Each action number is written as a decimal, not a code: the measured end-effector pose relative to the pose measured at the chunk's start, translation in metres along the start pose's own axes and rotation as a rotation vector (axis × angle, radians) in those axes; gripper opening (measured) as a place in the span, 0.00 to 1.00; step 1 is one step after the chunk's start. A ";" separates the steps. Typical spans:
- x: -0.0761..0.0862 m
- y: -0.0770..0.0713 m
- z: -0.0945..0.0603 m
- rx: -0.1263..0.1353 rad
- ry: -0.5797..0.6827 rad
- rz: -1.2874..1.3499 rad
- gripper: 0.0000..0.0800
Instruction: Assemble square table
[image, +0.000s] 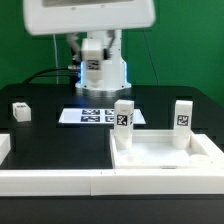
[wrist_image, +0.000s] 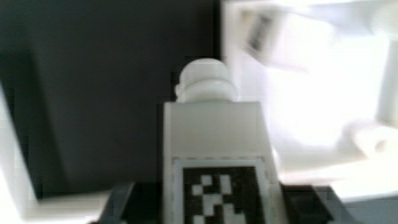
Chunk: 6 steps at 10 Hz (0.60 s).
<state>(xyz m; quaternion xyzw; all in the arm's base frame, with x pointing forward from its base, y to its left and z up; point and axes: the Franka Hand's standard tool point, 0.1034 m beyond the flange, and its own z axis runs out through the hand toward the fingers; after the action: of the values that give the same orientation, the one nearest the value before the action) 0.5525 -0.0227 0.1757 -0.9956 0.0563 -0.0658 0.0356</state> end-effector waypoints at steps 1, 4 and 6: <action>0.014 -0.029 0.000 0.001 0.108 0.023 0.36; 0.008 -0.044 0.003 0.003 0.354 0.065 0.36; 0.013 -0.041 0.001 -0.017 0.483 0.059 0.36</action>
Offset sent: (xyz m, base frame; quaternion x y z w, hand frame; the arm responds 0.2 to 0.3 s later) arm 0.0000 0.0000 0.0000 0.0000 0.1938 0.0000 0.9810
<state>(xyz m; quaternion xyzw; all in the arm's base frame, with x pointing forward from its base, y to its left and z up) 0.5703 0.0162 0.1795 -0.9491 0.0930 -0.3006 0.0149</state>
